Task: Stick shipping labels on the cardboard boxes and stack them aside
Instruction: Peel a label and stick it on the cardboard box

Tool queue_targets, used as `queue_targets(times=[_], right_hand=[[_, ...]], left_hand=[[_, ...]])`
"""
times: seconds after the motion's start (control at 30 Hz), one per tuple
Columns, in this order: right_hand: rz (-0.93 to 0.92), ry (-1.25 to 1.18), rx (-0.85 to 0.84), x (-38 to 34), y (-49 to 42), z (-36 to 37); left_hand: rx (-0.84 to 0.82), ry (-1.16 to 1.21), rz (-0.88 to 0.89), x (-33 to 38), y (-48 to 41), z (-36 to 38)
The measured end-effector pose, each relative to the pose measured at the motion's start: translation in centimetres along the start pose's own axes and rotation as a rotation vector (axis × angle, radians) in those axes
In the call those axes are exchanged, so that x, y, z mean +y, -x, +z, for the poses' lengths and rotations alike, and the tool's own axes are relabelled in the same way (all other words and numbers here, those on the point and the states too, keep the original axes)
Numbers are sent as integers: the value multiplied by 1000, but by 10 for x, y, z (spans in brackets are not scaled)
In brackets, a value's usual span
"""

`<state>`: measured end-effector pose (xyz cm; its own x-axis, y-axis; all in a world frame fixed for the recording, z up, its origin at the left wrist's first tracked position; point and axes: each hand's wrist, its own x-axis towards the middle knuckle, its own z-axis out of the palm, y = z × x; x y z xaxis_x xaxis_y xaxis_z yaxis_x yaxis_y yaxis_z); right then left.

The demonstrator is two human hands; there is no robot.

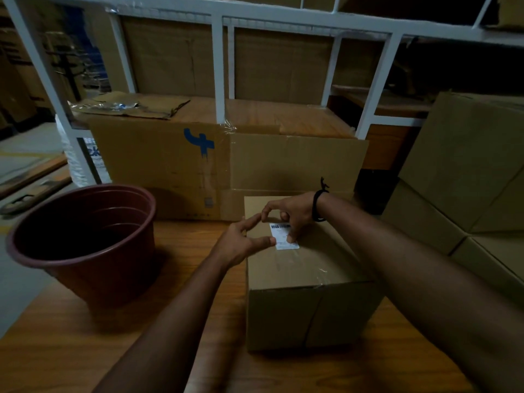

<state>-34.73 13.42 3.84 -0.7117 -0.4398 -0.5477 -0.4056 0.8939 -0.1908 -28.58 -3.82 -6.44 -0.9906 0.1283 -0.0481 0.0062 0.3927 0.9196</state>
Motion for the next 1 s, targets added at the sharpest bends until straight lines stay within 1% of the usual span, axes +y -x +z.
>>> queue_targets(times=[0.27,0.43,0.53,0.6,0.67,0.73,0.83,1.0], right_hand=[[-11,-16,30,2,5,4],[-19,-68,41,3,9,4],[1,-166,162,6,13,11],[72,-232,301,11,17,20],[151,-292,399,17,19,31],[195,-369,436,20,19,40],[210,-427,466,20,16,45],[203,-538,446,17,15,45]], left_hand=[[-8,18,-1,0,-1,-1],[12,13,9,2,0,2],[19,45,-2,2,1,-2],[26,59,1,1,1,-3],[35,42,14,0,1,0],[37,28,16,1,1,3],[39,29,17,3,1,4],[36,23,23,3,2,3]])
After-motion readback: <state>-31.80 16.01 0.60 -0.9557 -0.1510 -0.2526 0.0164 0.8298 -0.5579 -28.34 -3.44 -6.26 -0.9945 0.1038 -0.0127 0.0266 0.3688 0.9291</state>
